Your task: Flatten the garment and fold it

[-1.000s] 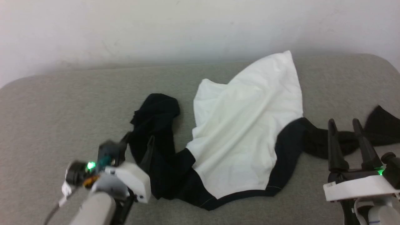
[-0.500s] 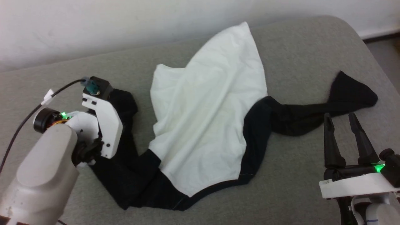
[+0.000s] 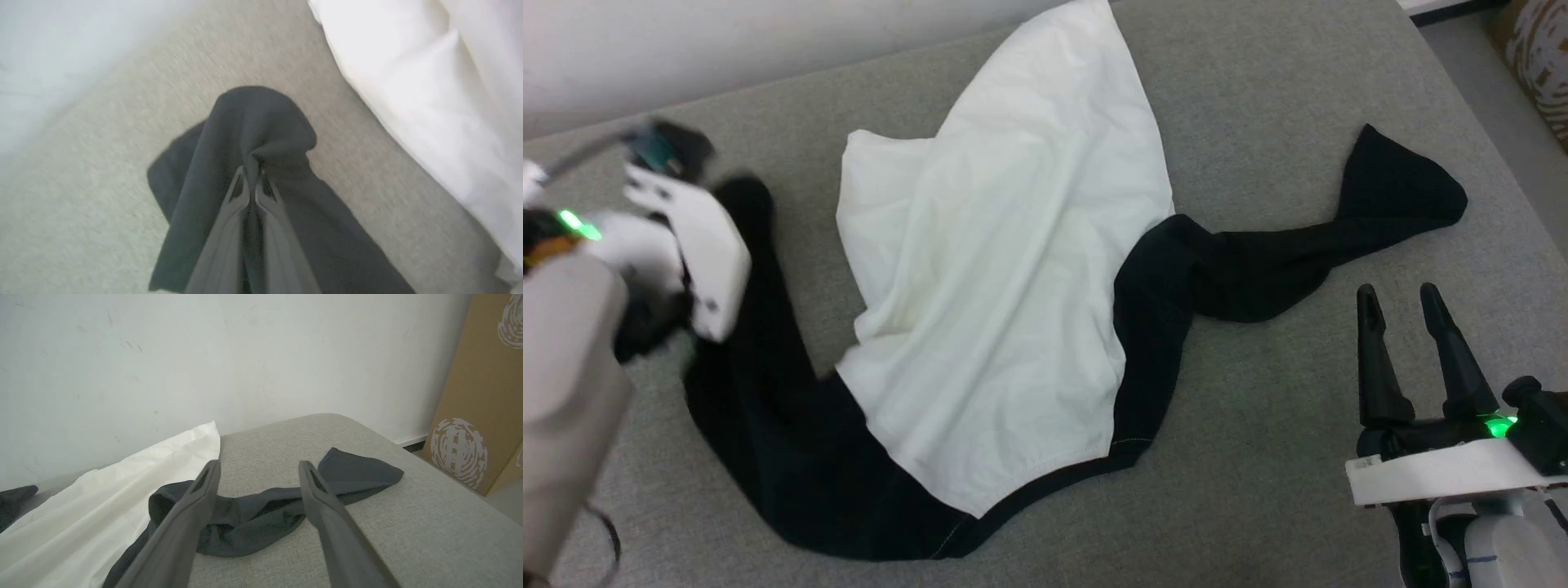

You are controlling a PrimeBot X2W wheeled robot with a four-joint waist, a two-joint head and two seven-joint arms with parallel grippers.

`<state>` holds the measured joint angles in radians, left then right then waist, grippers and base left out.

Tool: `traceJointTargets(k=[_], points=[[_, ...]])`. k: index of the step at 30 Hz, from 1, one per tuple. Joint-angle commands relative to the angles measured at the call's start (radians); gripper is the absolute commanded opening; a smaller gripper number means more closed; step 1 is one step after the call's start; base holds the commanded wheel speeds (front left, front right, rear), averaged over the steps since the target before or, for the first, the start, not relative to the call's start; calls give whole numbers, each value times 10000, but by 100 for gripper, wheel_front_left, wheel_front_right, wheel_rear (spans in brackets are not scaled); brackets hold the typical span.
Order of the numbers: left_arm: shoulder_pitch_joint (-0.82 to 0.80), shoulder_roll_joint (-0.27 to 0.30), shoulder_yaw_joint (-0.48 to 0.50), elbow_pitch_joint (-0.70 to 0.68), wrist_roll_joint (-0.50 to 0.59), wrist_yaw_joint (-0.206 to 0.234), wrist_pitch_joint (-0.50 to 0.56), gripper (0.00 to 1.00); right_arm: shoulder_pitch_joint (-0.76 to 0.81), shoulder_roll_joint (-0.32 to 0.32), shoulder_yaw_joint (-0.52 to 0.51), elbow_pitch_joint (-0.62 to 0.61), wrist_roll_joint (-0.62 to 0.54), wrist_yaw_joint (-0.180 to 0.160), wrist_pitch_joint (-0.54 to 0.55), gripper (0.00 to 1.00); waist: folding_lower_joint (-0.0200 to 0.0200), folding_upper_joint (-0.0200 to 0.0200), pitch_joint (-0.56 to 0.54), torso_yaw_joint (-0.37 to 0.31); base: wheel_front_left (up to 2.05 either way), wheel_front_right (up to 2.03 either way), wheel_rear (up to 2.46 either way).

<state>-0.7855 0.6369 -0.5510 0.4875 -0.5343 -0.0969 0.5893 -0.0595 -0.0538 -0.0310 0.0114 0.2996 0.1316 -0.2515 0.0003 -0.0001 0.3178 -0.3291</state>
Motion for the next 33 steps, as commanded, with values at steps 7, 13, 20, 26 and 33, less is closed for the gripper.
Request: traceJointTargets(k=[7,13,20,26,33], points=[[-1937,131,356,1042,1620,1225,-3108,0,-276,35,235,137,32,-9,-98,100,-3,1,221,-94,0,0,0],[-1819,-503,-178,2424,1809,1082,-3307,100,-314,35,398,179,97,-9,-101,100,-3,1,337,-5,0,0,0],[-1520,-1128,-117,3133,1531,1098,-4549,100,-295,35,392,390,-99,-9,-101,100,-3,1,22,387,0,0,0],[-1136,-1637,522,3022,977,1517,-6646,100,-87,35,129,528,-442,-9,206,100,-3,1,-819,1054,0,0,0],[808,-2256,1372,1252,233,2308,-8359,100,524,3,-285,550,-790,-9,1456,100,-3,1,-1797,2009,0,0,0]])
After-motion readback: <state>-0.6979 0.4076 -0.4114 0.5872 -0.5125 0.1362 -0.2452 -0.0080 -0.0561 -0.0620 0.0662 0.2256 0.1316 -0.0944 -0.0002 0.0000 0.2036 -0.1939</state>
